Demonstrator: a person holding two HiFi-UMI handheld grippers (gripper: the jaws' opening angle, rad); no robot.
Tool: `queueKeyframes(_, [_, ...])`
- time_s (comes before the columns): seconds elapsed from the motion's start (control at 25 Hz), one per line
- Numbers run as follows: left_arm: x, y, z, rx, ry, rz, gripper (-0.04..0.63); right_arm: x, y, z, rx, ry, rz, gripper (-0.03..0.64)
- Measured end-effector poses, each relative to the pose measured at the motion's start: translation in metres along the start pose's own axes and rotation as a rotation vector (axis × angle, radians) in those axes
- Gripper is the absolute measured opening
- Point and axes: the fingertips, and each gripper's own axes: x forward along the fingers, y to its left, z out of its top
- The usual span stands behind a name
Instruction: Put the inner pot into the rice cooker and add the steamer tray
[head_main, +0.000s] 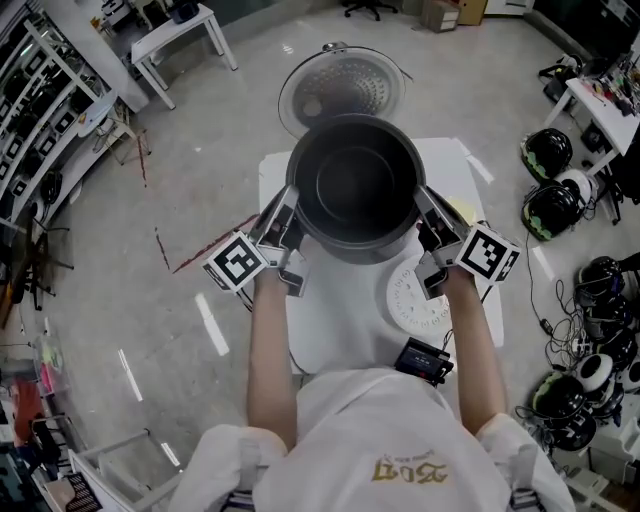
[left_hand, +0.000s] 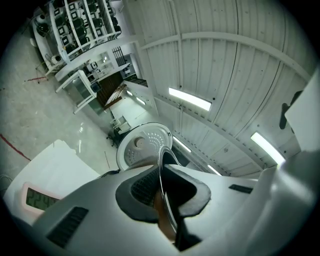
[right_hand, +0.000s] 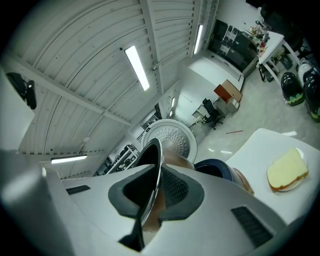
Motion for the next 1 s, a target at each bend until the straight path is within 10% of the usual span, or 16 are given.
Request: queueKeyframes(1.0, [0.054,0.064,-0.037,-0.008,0.139,0.118,0.055,0.032,-0.085,-0.014,0.064,0.104,-0.137,0.048])
